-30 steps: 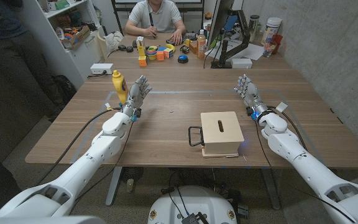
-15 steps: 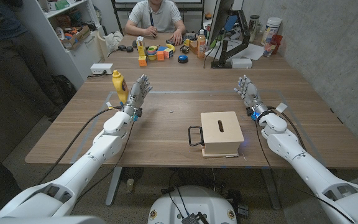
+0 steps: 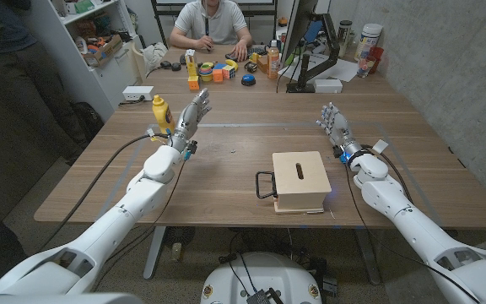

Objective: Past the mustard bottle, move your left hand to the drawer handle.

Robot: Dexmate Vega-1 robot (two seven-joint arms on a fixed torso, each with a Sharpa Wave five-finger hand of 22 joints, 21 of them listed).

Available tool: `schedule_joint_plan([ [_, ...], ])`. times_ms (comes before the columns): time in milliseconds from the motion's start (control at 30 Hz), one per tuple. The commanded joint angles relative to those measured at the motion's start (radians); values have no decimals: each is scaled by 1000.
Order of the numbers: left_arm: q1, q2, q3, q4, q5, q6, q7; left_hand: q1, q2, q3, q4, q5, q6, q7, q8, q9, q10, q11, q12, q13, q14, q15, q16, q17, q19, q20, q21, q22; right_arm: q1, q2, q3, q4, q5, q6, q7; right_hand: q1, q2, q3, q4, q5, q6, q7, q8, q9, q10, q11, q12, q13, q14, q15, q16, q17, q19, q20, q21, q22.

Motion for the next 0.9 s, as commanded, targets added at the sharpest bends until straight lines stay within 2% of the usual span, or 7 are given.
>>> schedule_joint_plan([
  [33, -4, 43, 35, -114, 256, -66, 95, 14, 3, 0, -10, -2, 14, -7, 7, 1, 14, -5, 7, 3, 13, -39, 8, 2, 5, 2, -1, 1, 5, 12, -7, 16, -8, 2, 13, 5, 82, 4, -1, 5, -4, -3, 5, 3, -3, -1, 7, 5, -7, -47, 5, 4, 5, -118, -4, 3],
  [333, -28, 79, 60, -215, 375, -38, 92, 25, -5, 1, -22, -1, 27, -23, 8, 1, 25, -12, 6, 3, 18, -45, 6, 1, 9, 1, -4, 0, 15, 20, -14, 29, -14, 10, 30, 5, 82, 3, -1, 5, -3, -2, 5, 3, -2, 0, 7, 5, -6, -48, 5, 4, 6, -118, -5, 3],
  [500, -44, 105, 79, -263, 479, -23, 104, 34, -8, 4, -32, 1, 31, -29, 7, 1, 26, -14, 3, 3, 17, -48, 4, 1, 10, 2, -6, 0, 20, 25, -18, 32, -14, 10, 37, 5, 82, 3, -1, 5, -3, -3, 5, 3, -2, 0, 7, 5, -6, -48, 5, 4, 7, -118, -6, 3],
  [900, -59, 157, 117, -363, 638, -54, 92, 50, -19, 6, -50, 2, 35, -37, 4, 1, 29, -18, -1, 3, 20, -50, 2, 0, 13, 2, -9, -1, 26, 36, -26, 43, -19, 14, 49, 5, 82, 3, -2, 5, -3, -3, 5, 3, -2, 3, 7, 5, -6, -48, 4, 4, 8, -118, -7, 4],
])
